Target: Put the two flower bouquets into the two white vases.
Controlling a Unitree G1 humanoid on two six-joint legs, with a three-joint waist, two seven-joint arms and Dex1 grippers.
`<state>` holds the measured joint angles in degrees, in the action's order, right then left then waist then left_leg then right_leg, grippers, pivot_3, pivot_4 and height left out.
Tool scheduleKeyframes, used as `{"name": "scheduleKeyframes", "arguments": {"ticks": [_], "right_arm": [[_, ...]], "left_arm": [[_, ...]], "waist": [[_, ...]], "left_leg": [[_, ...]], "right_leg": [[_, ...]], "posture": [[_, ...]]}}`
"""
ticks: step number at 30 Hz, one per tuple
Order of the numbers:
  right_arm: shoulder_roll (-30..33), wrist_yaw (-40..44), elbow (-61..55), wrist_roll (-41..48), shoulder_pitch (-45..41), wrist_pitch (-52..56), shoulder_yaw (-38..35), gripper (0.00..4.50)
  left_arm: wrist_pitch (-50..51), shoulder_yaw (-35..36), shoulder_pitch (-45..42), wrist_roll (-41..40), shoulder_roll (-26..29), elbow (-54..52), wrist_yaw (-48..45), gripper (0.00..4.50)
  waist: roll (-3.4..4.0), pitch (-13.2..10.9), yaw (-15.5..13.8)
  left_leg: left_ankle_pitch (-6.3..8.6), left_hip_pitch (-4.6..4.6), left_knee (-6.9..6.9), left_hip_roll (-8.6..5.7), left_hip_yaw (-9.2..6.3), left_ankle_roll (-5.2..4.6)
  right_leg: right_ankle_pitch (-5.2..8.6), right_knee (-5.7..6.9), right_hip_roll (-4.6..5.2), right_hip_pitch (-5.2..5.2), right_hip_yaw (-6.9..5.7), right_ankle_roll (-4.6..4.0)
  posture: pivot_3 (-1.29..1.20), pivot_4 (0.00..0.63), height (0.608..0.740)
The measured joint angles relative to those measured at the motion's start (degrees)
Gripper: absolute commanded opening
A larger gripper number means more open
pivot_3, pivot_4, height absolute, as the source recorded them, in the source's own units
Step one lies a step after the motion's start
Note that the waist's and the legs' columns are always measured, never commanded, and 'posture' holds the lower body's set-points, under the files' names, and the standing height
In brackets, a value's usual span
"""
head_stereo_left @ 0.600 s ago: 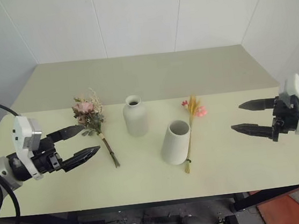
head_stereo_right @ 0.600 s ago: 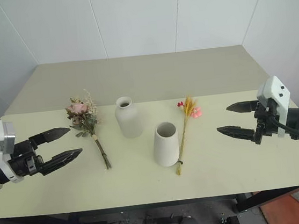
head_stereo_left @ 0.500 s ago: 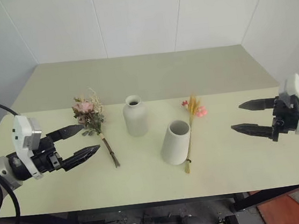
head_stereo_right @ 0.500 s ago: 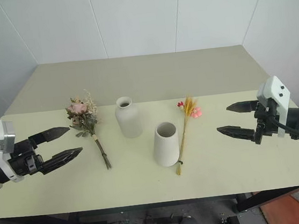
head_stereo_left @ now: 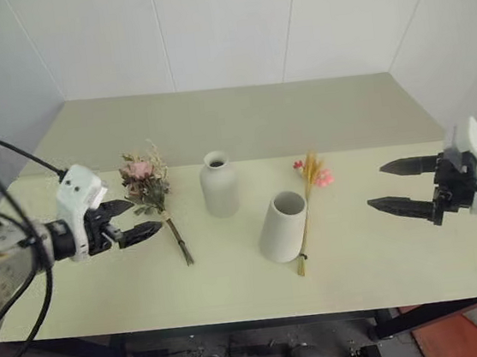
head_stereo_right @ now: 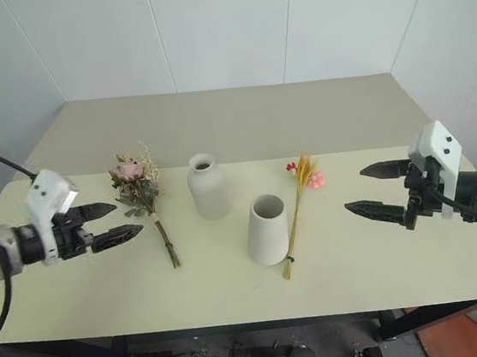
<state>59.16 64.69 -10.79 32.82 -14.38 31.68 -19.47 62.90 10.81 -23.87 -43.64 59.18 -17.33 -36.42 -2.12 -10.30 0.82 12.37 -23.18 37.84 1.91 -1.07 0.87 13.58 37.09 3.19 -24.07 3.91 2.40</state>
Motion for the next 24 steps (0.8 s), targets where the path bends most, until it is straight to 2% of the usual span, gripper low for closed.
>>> {"name": "scheduleKeyframes", "arguments": {"ticks": [1,5,9,13,17,24], "right_arm": [[-0.11,-0.13,-0.01,0.01,-0.01,0.00,0.08,4.46],[-1.03,-0.95,-0.86,0.08,0.26,0.00,-0.05,4.46],[-1.83,-1.40,-2.14,0.13,1.63,0.00,-0.20,4.46],[-2.39,-1.91,-2.72,0.23,1.88,0.00,-0.59,4.46],[-2.63,-2.45,-4.10,1.20,2.42,0.00,-1.56,4.50],[-2.68,-2.98,-5.61,2.23,4.60,0.00,-2.38,4.50]], "left_arm": [[5.18,-2.54,-5.38,1.08,-2.61,2.62,3.40,4.50],[17.40,-8.52,-15.93,7.23,-11.35,9.79,14.32,4.50],[21.93,-11.18,-19.48,12.75,-19.22,16.29,20.56,4.50],[21.67,-13.16,-21.79,17.32,-23.37,20.68,23.69,4.50],[17.68,-15.17,-23.57,21.66,-26.18,26.10,24.80,3.32],[14.01,-15.99,-24.39,25.23,-26.60,28.71,23.51,1.02]], "waist": [[-0.01,0.00,-0.05],[-0.02,0.00,0.06],[-0.03,0.00,0.45],[-0.03,0.00,0.43],[-0.03,0.00,0.15],[-0.03,0.00,0.21]], "left_leg": [[0.00,-0.05,0.00,-0.01,-0.02,0.00],[0.00,-0.10,0.01,-0.06,-0.09,0.00],[0.00,-0.11,0.00,-0.07,-0.10,0.00],[0.00,-0.06,0.00,-0.08,-0.10,0.00],[0.00,-0.06,0.00,-0.10,-0.11,0.01],[0.00,-0.07,0.00,-0.10,-0.11,0.01]], "right_leg": [[-0.02,0.00,-0.01,-0.04,0.00,-0.02],[-0.11,0.01,0.01,-0.06,-0.01,-0.14],[-0.12,0.03,0.01,-0.11,0.00,-0.15],[-0.13,0.04,0.01,-0.04,0.00,-0.16],[-0.13,0.03,0.02,-0.04,0.00,-0.16],[-0.13,0.04,0.03,-0.05,0.00,-0.16]], "posture": [[0.00,0.150,0.740],[0.00,0.150,0.740],[0.00,0.150,0.740],[0.00,0.150,0.740],[0.00,0.150,0.740],[0.00,0.150,0.740]]}}
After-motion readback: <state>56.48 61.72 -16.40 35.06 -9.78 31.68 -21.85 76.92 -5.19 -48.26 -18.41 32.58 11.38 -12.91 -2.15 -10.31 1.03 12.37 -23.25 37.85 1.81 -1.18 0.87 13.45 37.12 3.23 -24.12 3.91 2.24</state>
